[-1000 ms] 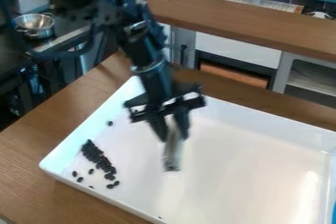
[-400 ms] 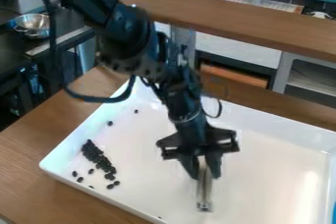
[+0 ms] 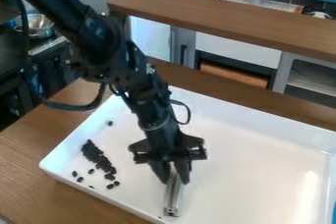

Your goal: Sweep into pile

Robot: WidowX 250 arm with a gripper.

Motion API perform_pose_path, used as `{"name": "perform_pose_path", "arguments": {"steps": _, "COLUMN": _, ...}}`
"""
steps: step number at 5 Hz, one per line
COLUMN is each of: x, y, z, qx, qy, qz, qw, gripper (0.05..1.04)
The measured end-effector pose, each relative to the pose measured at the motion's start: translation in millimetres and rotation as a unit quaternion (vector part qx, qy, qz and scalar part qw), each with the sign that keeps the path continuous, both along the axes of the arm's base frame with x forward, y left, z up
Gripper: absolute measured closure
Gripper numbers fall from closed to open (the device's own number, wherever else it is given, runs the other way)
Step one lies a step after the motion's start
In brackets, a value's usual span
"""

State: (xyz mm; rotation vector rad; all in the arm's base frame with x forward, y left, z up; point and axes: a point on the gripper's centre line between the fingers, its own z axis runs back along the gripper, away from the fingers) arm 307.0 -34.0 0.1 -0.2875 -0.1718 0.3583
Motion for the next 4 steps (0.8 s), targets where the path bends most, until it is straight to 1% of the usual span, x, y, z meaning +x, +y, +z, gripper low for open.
{"name": "perform_pose_path", "arguments": {"steps": 1, "x": -12.2, "y": 20.1, "z": 2.4, "qx": 0.000, "qy": 0.022, "qz": -0.008, "qw": 0.9997, "gripper": 0.719}}
{"name": "perform_pose_path", "arguments": {"steps": 2, "x": -21.3, "y": 30.4, "z": 1.8, "qx": 0.010, "qy": 0.030, "qz": -0.020, "qw": 0.9993, "gripper": 0.719}}
{"name": "perform_pose_path", "arguments": {"steps": 3, "x": -24.8, "y": 49.7, "z": -0.1, "qx": 0.034, "qy": 0.037, "qz": -0.015, "qw": 0.9986, "gripper": 0.719}}
{"name": "perform_pose_path", "arguments": {"steps": 4, "x": -23.4, "y": 66.6, "z": 0.4, "qx": 0.074, "qy": 0.043, "qz": 0.000, "qw": 0.9963, "gripper": 0.719}}
